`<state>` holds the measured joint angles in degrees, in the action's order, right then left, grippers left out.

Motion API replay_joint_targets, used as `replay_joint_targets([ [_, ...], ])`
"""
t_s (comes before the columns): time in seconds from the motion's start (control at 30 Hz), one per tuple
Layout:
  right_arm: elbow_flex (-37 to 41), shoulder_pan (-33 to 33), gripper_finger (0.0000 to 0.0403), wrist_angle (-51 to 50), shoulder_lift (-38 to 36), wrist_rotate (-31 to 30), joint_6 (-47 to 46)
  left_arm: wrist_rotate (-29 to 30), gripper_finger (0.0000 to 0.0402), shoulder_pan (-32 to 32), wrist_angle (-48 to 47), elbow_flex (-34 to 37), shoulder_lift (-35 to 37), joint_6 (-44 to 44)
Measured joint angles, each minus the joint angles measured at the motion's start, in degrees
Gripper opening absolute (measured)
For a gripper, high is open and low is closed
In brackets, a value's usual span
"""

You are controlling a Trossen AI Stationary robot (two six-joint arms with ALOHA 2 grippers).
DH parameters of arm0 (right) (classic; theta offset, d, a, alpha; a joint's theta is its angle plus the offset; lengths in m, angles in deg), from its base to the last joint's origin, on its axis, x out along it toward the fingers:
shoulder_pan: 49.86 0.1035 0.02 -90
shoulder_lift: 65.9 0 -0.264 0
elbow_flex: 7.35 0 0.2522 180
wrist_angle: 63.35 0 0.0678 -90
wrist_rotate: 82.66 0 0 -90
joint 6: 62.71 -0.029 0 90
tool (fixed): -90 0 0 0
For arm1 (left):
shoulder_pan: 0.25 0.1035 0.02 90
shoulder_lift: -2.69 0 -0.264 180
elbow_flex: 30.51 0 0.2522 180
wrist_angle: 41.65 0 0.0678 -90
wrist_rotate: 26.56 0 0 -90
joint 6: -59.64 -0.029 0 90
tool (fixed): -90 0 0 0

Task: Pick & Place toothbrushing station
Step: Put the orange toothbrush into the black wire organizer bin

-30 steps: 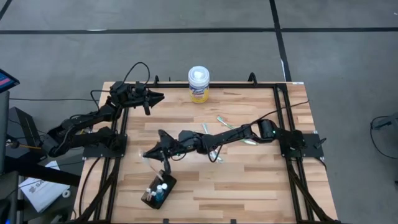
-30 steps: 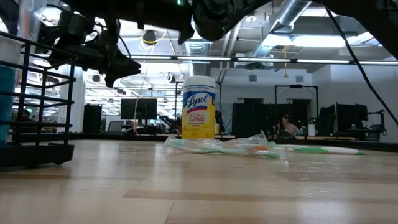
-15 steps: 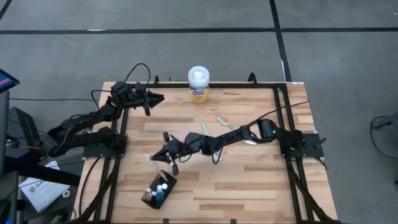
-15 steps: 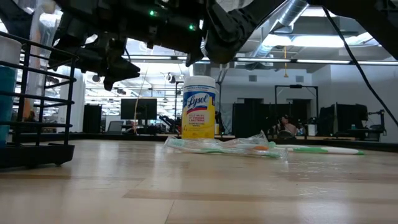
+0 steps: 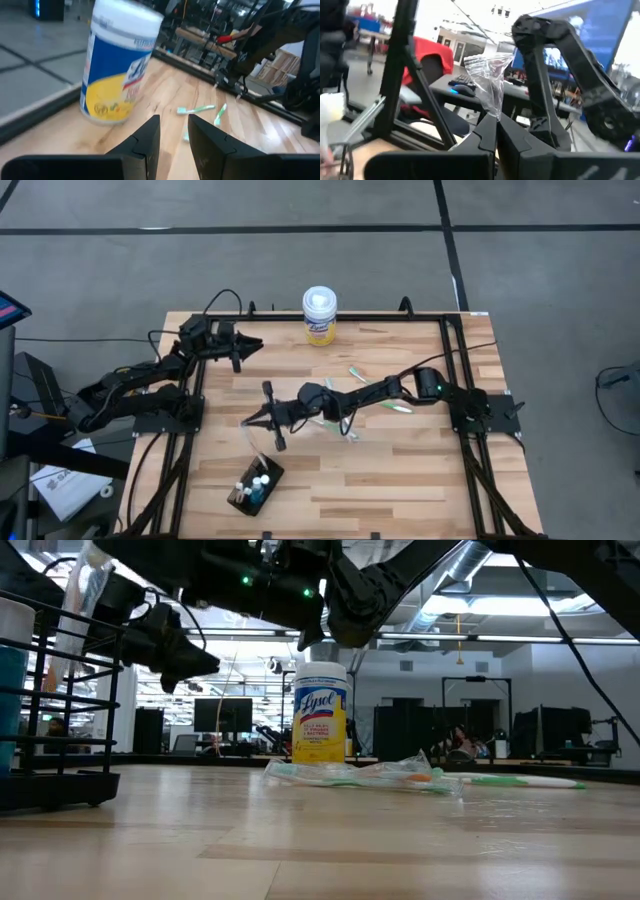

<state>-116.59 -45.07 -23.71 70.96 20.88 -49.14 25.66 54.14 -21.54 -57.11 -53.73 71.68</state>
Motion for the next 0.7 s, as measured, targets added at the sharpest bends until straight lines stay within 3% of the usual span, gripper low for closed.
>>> replay_joint_targets([
  [0.2,0.0,-0.05,0.0,-1.73,-0.04,0.16,5.31,0.0,0.0095,0.0,4.49,0.0,0.02,0.47],
  [0.7,-0.02,2.52,0.0,-6.4,-4.5,1.65,4.77,-1.96,0.0095,0.0,4.98,0.0,0.02,1.91],
])
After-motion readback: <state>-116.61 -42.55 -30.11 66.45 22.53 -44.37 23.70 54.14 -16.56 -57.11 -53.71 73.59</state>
